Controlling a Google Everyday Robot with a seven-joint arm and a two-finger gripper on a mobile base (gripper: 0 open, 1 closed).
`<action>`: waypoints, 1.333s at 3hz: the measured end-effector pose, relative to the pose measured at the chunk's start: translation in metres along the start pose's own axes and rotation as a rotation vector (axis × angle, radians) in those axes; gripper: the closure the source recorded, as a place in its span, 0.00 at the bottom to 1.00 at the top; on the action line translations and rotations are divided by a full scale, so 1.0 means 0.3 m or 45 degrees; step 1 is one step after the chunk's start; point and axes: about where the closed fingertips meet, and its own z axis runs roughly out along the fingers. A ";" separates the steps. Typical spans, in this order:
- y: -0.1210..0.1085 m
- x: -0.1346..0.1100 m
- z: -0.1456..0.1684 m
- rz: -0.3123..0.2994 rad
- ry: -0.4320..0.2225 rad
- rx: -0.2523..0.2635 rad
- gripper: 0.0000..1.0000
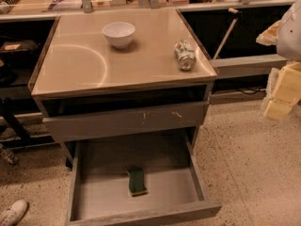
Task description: Pick sponge from middle drawer and place on counter
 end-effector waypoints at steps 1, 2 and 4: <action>0.000 0.000 0.000 0.000 0.000 0.000 0.00; 0.008 -0.004 0.015 0.019 -0.023 0.007 0.00; 0.064 -0.044 0.318 0.254 0.041 -0.065 0.00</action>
Offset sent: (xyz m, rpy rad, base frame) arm -0.0015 0.0045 -0.0162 0.0483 0.0040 -0.0242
